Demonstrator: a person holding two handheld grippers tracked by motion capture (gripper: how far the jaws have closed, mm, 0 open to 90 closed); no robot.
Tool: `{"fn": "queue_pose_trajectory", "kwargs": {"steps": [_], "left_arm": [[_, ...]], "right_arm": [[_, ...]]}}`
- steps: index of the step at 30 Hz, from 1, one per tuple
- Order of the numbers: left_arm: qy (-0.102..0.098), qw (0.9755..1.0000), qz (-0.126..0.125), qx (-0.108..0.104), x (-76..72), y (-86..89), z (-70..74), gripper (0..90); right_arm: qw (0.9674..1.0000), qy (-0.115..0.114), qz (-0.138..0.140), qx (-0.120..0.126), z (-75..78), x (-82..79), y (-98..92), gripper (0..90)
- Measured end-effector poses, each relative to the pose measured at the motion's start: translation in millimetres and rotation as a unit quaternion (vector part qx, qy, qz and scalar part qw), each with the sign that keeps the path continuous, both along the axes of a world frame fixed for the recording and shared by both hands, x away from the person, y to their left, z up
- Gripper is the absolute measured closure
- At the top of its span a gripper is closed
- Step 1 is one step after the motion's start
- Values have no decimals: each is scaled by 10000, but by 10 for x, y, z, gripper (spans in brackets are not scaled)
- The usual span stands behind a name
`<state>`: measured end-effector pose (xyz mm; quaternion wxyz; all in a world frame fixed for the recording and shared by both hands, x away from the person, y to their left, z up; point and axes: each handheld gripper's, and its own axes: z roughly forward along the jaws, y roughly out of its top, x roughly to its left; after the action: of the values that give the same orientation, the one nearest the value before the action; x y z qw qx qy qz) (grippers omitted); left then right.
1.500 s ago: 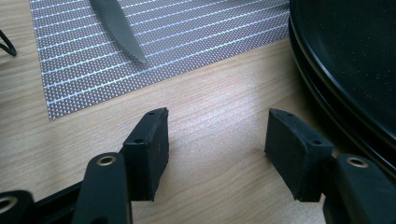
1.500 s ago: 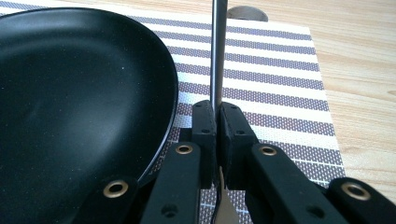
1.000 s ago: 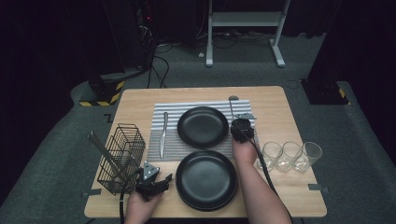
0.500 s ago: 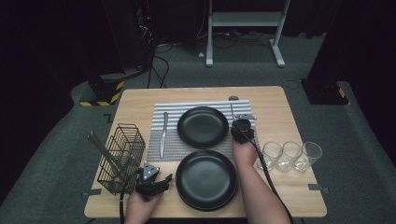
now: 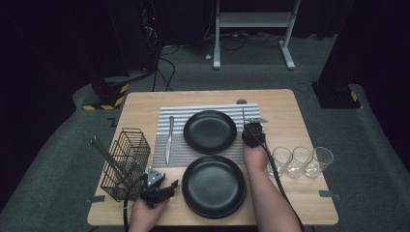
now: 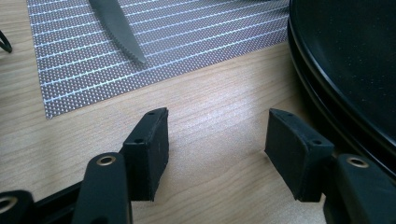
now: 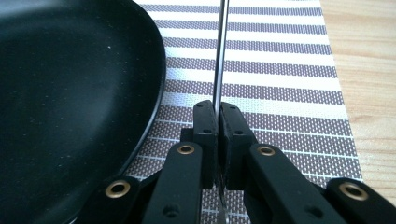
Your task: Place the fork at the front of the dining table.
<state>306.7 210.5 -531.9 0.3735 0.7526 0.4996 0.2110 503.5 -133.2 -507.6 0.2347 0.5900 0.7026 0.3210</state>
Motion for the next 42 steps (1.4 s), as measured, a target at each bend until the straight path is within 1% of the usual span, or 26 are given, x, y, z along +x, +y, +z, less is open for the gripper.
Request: {"fn": "queue_pose_trajectory", "kwargs": {"steps": [6,8,12,14,20,27,31,34,36,42], "left_arm": [[5,10000,-12,-14,3,1,0,398],[5,10000,-29,-8,7,-2,-1,401],[6,10000,-37,-15,9,-1,-1,401],[11,10000,-39,-25,10,0,-1,400],[17,10000,-53,-58,12,7,-1,397],[26,9999,-64,-82,14,14,0,398],[28,9999,-65,-88,13,11,0,400],[32,9999,-79,-68,13,13,1,401],[26,9999,-68,-100,18,6,-1,403],[30,9999,-72,-104,18,7,-1,400]], "right_arm": [[9999,110,-60,25,-23,22,-7,864],[9999,159,-65,-1,-25,28,-11,863],[9998,165,-40,-39,-18,24,-10,863],[9998,168,-50,-13,-13,25,-16,863],[10000,54,-14,-14,-8,28,-20,863],[10000,70,-47,13,-31,38,-8,863],[9999,100,-124,-25,-55,57,-14,862],[9999,109,-132,-20,-64,61,-9,862],[9998,154,-138,-51,-92,71,1,861],[9996,199,-169,-50,-118,84,15,859]]}}
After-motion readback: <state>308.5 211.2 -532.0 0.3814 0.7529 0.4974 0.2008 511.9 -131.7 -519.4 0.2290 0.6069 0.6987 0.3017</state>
